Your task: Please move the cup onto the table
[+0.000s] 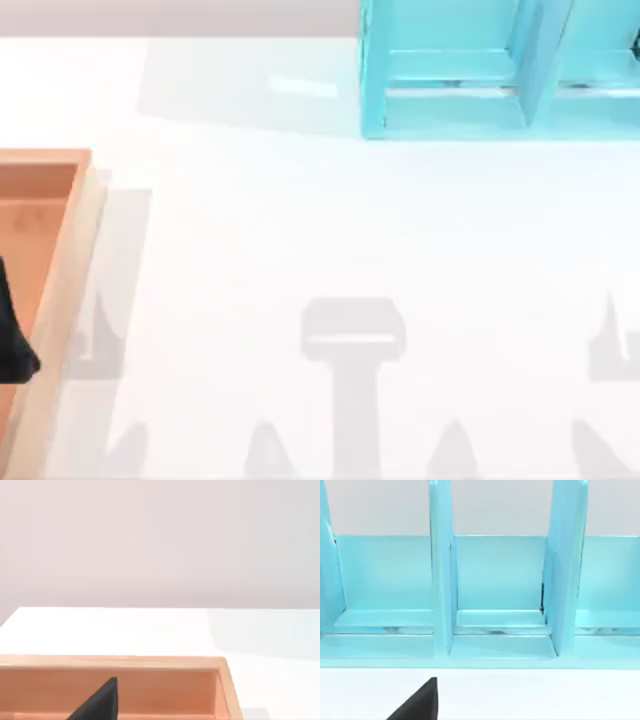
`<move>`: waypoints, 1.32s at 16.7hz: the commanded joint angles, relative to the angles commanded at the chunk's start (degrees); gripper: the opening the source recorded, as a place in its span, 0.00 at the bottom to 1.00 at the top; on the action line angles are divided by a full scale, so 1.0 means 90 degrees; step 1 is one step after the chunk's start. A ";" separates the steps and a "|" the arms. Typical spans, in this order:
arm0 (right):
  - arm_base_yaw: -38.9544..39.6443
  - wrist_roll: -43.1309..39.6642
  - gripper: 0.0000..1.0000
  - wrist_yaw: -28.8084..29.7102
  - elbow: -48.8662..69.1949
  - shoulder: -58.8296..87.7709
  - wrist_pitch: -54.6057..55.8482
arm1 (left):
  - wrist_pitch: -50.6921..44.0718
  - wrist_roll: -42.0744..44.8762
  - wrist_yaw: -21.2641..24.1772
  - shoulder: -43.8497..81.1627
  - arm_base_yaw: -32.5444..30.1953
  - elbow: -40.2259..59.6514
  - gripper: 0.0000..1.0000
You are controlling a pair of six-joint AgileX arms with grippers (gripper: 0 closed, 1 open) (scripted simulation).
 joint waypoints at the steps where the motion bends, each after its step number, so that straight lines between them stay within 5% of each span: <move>1: 0.0000 0.0000 1.00 0.0000 0.0000 0.0000 0.0000 | 0.0000 0.0000 0.0000 0.0000 0.0000 0.0000 1.00; 7: 0.0000 0.0000 1.00 0.0000 0.0000 0.0000 0.0000 | -0.1021 0.0401 -0.0004 0.1034 0.0379 0.0988 1.00; 17: 0.0000 0.0000 1.00 0.0000 0.0000 0.0000 0.0000 | -0.6319 0.1544 -0.0020 0.6630 0.1464 0.5277 1.00; 22: 0.0000 0.0000 1.00 0.0000 0.0000 0.0000 0.0000 | -0.8077 0.2028 -0.0022 0.8444 0.1926 0.6834 1.00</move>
